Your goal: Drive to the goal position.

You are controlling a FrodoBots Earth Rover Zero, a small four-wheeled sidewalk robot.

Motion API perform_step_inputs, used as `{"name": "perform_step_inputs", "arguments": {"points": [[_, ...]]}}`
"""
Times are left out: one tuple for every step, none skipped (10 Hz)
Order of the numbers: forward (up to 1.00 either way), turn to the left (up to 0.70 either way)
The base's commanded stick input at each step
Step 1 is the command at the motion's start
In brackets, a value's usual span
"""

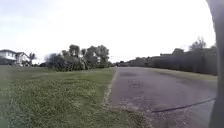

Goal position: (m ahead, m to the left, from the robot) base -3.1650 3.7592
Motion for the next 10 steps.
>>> {"name": "perform_step_inputs", "arguments": {"points": [[0.00,0.00],[0.02,0.00],[0.00,0.00],[0.00,0.00],[0.00,0.00],[0.00,0.00],[0.03,0.00],[0.03,0.00],[0.00,0.00],[0.00,0.00]]}}
